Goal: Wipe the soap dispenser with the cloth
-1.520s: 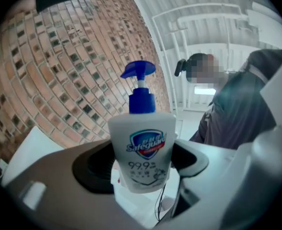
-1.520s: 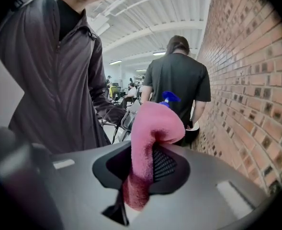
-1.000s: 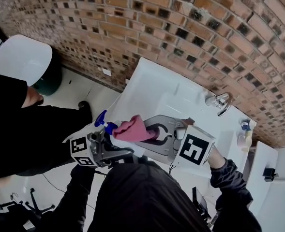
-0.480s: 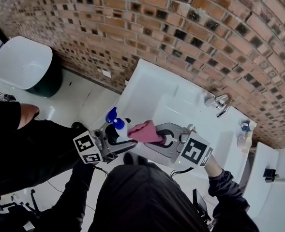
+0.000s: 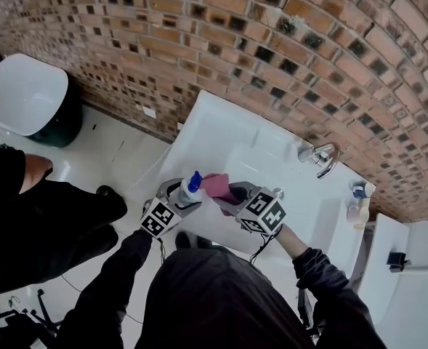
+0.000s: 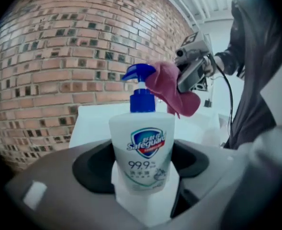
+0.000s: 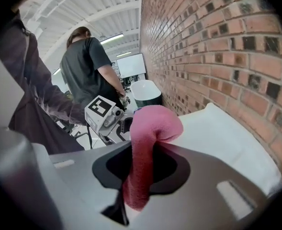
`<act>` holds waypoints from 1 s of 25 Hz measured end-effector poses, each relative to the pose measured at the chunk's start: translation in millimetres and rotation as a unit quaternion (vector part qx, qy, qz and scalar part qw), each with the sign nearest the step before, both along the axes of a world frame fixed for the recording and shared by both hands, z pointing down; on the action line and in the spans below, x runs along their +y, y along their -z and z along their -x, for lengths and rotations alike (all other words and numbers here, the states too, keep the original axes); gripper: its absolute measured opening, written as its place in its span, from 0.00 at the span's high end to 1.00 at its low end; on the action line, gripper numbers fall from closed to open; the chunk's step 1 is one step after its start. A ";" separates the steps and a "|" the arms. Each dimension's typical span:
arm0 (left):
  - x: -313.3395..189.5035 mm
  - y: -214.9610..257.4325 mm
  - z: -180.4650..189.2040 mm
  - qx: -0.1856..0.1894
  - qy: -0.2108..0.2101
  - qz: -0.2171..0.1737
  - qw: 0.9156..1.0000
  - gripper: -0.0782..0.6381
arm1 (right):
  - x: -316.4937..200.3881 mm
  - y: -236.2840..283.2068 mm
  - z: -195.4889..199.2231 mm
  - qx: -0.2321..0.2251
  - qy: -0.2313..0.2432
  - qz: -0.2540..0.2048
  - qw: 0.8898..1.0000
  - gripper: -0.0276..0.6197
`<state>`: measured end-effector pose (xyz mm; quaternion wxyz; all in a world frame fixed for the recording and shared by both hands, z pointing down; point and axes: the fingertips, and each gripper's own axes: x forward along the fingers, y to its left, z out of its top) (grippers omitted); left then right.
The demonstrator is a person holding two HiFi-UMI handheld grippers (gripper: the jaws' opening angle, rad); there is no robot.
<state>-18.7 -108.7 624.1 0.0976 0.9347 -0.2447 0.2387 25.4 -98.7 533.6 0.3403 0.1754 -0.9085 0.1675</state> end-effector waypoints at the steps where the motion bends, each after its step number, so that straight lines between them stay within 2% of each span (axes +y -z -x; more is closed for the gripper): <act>1: -0.3 -4.8 -1.2 -0.006 0.002 -0.003 1.000 0.38 | -1.7 -3.7 -1.8 0.005 -0.002 0.002 1.000 0.83; 3: -0.5 -14.6 -3.6 -0.014 0.011 -0.006 1.000 0.38 | -7.4 -5.6 -6.2 0.006 -0.013 0.003 1.000 0.83; 7: 1.4 -22.1 -3.2 -0.017 0.024 -0.009 1.000 0.38 | -26.7 6.1 -5.6 -0.026 -0.049 0.007 0.998 0.83; 12: 10.5 -25.7 2.7 -0.043 0.029 -0.024 0.998 0.37 | -27.4 14.3 21.3 -0.046 -0.019 0.011 0.999 0.83; 16: 16.6 -29.0 10.6 -0.073 0.015 -0.027 0.997 0.34 | -24.0 12.6 38.5 -0.049 -0.003 0.011 0.999 0.83; 22: 28.1 -15.2 21.6 -0.104 -0.055 -0.036 0.992 0.32 | -24.9 13.3 36.7 -0.056 -0.012 0.010 0.998 0.83; 25: 31.5 -0.6 29.3 -0.140 -0.114 -0.063 0.981 0.32 | -22.2 16.5 27.9 -0.061 -0.019 0.009 0.998 0.83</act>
